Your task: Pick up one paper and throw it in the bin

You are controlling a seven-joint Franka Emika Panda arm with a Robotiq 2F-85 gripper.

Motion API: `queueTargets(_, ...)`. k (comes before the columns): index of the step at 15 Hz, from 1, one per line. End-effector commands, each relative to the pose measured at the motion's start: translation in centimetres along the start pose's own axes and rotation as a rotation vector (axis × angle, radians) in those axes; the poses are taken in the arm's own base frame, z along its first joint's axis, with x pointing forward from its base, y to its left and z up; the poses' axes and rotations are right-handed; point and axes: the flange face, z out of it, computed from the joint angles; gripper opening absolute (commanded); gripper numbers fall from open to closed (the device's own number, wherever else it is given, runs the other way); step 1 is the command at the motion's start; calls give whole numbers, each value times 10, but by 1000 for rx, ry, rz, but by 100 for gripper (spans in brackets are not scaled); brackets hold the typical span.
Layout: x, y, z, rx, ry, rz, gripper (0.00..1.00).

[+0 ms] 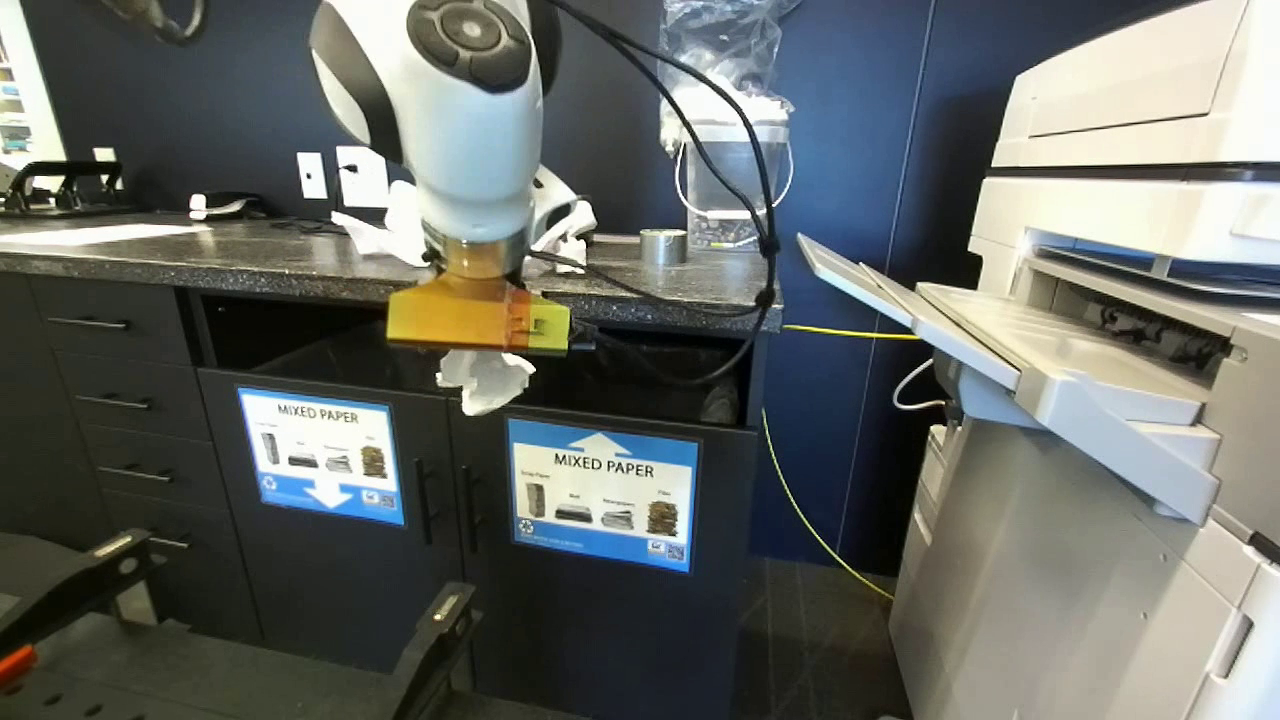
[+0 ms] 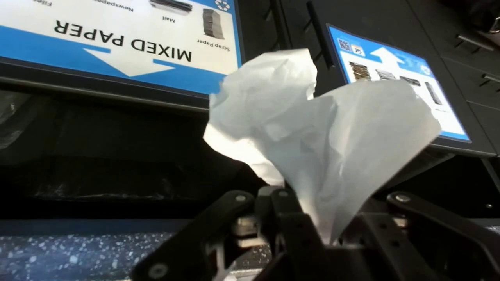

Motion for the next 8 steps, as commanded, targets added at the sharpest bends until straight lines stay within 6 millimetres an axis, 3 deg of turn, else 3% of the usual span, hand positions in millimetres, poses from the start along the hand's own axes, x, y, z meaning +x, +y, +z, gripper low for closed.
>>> queueTargets(1,-60,6,33,-15,64,-50,15)
queueTargets(3,-101,0,58,-11,115,-55,15)
queueTargets(4,-97,13,67,11,126,-78,15)
queueTargets(7,-144,9,106,34,192,-67,15)
queueTargets(8,-149,36,110,57,208,-59,14)
